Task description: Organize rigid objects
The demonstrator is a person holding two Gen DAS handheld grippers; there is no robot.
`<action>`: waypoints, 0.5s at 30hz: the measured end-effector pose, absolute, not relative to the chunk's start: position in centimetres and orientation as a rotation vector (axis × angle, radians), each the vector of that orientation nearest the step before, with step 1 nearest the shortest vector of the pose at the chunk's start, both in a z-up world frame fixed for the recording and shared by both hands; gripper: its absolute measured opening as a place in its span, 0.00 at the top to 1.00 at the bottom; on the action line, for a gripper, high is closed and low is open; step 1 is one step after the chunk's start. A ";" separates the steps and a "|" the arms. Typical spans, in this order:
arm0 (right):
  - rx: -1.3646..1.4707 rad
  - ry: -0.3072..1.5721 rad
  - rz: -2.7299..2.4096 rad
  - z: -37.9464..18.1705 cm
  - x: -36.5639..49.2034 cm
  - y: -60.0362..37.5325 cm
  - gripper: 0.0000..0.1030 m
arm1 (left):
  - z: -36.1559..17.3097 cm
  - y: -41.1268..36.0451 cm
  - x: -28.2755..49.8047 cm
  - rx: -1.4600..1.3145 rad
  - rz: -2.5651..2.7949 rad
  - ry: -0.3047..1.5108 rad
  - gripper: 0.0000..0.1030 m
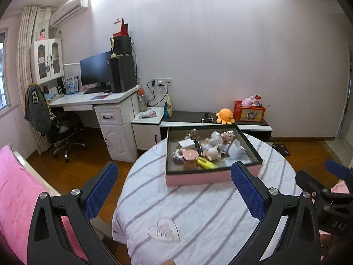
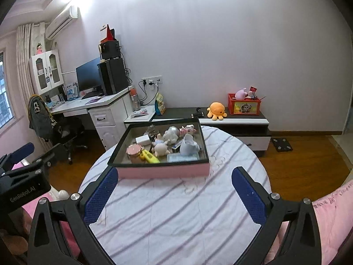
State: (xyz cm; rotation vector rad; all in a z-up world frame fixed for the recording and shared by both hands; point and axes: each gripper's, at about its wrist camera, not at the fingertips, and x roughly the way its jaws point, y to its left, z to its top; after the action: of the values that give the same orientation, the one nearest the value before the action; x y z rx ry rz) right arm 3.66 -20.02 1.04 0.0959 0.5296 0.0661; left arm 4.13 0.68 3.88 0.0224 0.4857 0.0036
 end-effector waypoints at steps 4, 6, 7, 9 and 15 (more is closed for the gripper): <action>0.080 0.518 0.059 1.0 1.6 -19.5 0.00 | 3.5 0.8 2.2 0.009 0.003 0.496 0.00; 0.076 0.505 0.060 1.3 0.6 -19.4 0.00 | 3.5 0.8 1.2 0.008 0.010 0.490 0.00; 0.070 0.496 0.055 1.5 0.2 -19.3 0.00 | 3.4 0.8 0.8 0.005 0.011 0.488 0.00; 0.055 0.482 0.042 1.9 -0.3 -19.1 0.00 | 3.4 1.0 -0.1 -0.010 0.007 0.484 0.00; 0.055 0.452 0.029 2.7 -1.8 -18.7 0.00 | 3.6 1.1 -1.8 -0.019 0.023 0.462 0.00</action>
State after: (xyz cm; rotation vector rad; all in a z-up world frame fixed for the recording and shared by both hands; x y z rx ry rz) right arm -1.77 -18.74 2.66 0.0546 0.4522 0.0295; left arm -1.80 1.15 3.62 -0.0193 0.4620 0.0225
